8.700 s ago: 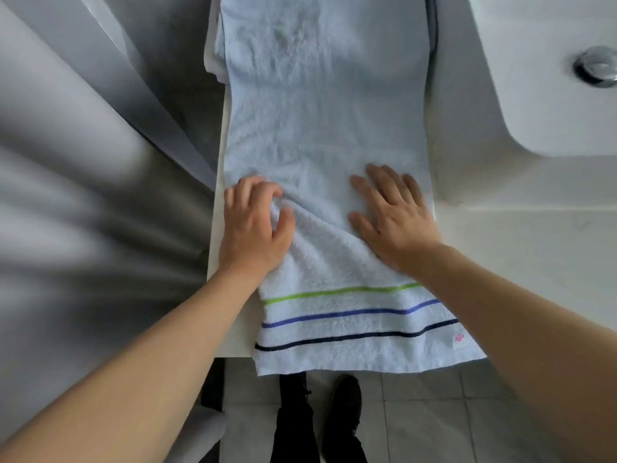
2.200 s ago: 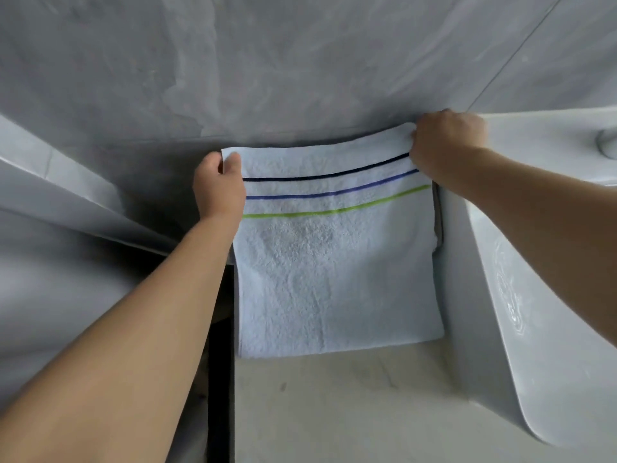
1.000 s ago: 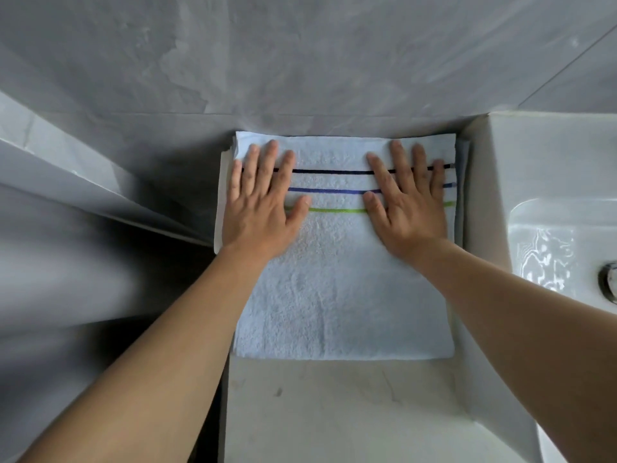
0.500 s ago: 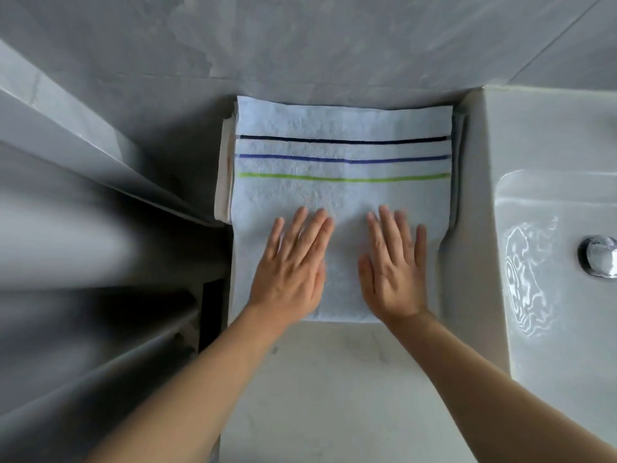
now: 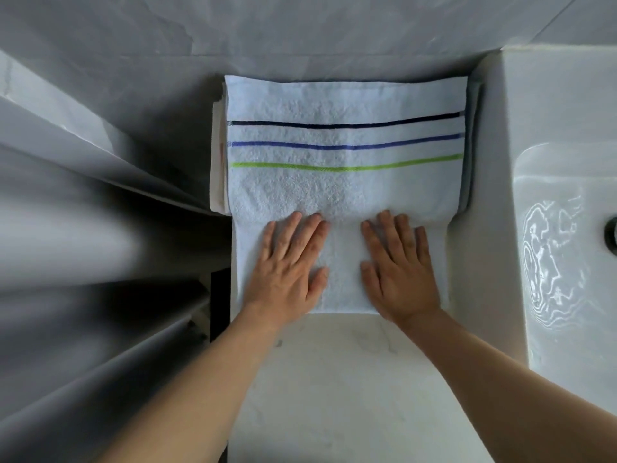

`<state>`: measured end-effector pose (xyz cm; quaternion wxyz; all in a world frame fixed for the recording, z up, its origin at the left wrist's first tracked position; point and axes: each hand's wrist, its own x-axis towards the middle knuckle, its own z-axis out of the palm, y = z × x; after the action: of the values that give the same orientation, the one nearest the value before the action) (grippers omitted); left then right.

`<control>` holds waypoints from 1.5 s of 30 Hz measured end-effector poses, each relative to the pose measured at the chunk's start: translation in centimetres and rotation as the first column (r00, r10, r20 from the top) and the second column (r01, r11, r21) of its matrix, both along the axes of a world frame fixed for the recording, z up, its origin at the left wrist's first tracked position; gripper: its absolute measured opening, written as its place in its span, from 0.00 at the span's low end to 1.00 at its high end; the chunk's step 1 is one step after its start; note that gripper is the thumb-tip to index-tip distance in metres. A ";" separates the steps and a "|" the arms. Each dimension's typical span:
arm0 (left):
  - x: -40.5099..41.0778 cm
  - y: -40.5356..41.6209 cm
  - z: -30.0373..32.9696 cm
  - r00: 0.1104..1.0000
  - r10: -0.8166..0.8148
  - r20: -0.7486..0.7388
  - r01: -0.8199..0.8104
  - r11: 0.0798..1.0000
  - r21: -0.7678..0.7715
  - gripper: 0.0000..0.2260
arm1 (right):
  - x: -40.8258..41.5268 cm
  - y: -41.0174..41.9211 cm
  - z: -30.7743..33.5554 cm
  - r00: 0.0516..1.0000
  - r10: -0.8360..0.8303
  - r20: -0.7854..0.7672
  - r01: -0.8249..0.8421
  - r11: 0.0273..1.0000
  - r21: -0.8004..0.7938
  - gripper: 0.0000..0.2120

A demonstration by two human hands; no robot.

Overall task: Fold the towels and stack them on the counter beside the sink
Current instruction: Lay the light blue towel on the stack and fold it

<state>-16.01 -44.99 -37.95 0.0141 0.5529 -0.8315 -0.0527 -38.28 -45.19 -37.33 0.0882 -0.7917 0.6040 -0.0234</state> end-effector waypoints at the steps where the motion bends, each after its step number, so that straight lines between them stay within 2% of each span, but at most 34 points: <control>1: 0.1 -0.1 0.1 1.000 -0.006 0.009 0.006 1.000 0.004 0.32 | -0.1 -0.1 0.1 1.000 0.006 -0.001 -0.006 1.000 0.014 0.29; 5: 2.7 0.4 0.3 0.994 -0.016 0.108 0.015 1.000 0.005 0.32 | -2.1 0.0 0.8 0.996 0.026 -0.088 -0.015 0.992 0.122 0.29; 9: 5.5 2.5 1.4 0.972 0.168 0.166 -0.184 0.980 0.082 0.38 | -2.2 1.0 2.7 0.979 -0.127 -0.159 0.162 0.959 0.234 0.31; 11: 5.6 3.8 2.3 0.965 0.206 0.165 -0.224 0.969 0.101 0.43 | -0.6 1.5 3.9 0.984 -0.125 -0.131 0.154 0.957 0.246 0.33; 13: 5.1 5.2 3.1 0.990 0.078 0.119 -0.091 0.991 0.103 0.45 | 0.8 2.0 4.9 0.993 0.016 -0.113 0.013 0.969 0.245 0.33; 15: 4.4 5.8 3.5 0.991 -0.065 0.117 0.051 0.992 0.119 0.44 | 1.8 2.6 5.8 0.972 0.187 -0.142 -0.132 0.936 0.325 0.35; 16: 4.0 5.8 3.6 0.990 -0.077 0.118 0.061 0.990 0.128 0.43 | 2.0 2.7 6.0 0.962 0.217 -0.165 -0.143 0.917 0.372 0.36; 19: 2.8 4.7 4.5 0.987 0.035 0.154 -0.059 0.986 0.154 0.38 | 2.1 3.1 5.9 0.934 0.205 -0.293 -0.062 0.901 0.430 0.39; 23: 2.9 3.9 4.9 0.942 0.187 0.280 -0.240 0.955 0.171 0.31 | 1.8 3.9 6.1 0.861 0.256 -0.440 -0.102 0.933 0.344 0.34; 25: 3.3 3.7 5.0 0.950 0.226 0.218 -0.266 0.948 0.176 0.26 | 1.3 3.9 6.6 0.856 0.227 -0.465 -0.060 0.936 0.347 0.32; 28: 4.1 3.0 6.3 0.967 0.249 0.061 -0.256 0.953 0.162 0.05 | 0.2 3.1 7.8 0.851 0.219 -0.477 -0.053 0.940 0.338 0.20; 30: 4.5 1.8 7.7 0.914 0.407 -0.010 -0.400 0.901 0.166 0.08 | -0.8 1.3 9.1 0.856 0.185 -0.482 -0.059 0.963 0.264 0.14; 33: 5.3 -0.8 9.8 0.706 0.654 -0.271 -0.610 0.757 0.236 0.09 | -2.3 -2.8 11.7 0.820 0.120 -0.560 -0.040 0.987 0.153 0.13; 37: 5.5 -5.1 11.9 0.454 0.718 -0.527 -0.614 0.681 0.400 0.07 | -3.0 -8.5 14.7 0.772 0.000 -0.636 0.021 0.999 0.026 0.12; 39: 5.6 -7.5 12.2 0.336 0.729 -0.596 -0.615 0.650 0.447 0.08 | -3.2 -10.9 15.7 0.752 -0.054 -0.656 0.048 0.998 -0.027 0.11; 41: 5.5 -9.7 12.4 0.283 0.727 -0.625 -0.626 0.634 0.454 0.09 | -3.6 -13.0 16.2 0.737 -0.100 -0.669 0.072 0.995 -0.070 0.11; 45: 5.1 -13.8 12.7 0.230 0.724 -0.650 -0.658 0.608 0.444 0.06 | -3.9 -16.9 16.4 0.778 -0.170 -0.605 0.118 0.985 -0.124 0.13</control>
<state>-10.96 -58.77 -25.23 0.3760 0.7775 -0.3993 -0.3076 -42.21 -62.05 -20.94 -0.1460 -0.7107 0.6571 0.2044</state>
